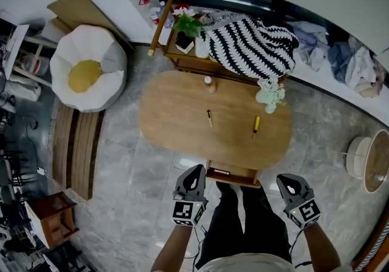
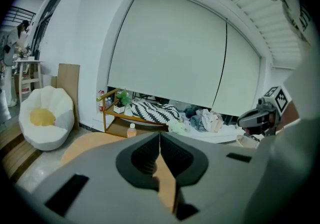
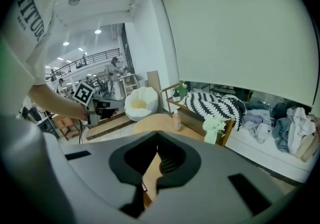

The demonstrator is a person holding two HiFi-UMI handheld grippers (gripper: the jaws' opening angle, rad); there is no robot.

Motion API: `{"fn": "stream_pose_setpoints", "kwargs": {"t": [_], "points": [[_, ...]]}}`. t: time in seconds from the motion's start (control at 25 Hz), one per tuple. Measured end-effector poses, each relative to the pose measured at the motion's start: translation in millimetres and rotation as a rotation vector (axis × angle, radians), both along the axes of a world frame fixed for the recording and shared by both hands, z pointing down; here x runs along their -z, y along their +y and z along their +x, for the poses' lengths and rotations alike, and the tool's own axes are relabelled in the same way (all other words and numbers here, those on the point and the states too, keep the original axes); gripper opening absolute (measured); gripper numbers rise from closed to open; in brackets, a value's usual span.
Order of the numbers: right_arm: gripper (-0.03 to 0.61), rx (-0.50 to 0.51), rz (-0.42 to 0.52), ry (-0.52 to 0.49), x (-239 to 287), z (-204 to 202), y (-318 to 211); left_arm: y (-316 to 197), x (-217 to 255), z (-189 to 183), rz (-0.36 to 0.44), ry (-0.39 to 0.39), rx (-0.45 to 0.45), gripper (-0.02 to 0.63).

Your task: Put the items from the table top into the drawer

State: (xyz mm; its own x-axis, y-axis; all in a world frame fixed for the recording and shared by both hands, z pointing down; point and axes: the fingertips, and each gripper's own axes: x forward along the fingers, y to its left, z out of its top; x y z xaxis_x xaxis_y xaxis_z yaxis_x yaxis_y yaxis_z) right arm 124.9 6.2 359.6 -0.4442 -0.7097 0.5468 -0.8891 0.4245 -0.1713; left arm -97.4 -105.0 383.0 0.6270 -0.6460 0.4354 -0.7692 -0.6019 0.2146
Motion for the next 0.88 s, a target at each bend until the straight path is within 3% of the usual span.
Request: {"fn": "stream_pose_setpoints", "kwargs": {"t": [0.48,0.64,0.88], "points": [[0.020,0.027,-0.093,-0.057,-107.2,42.7,-65.5,-75.2,-139.8,46.2,-0.103,-0.084,0.022,0.023],[0.020,0.037,-0.125,-0.077,-143.1,45.5,-67.6,-94.9,-192.4,58.2,-0.145,-0.110,0.024,0.072],[0.020,0.016,-0.166,-0.121,-176.2,45.8,-63.3,-116.9,-258.7,67.4,-0.200,-0.171,0.022,0.077]]}}
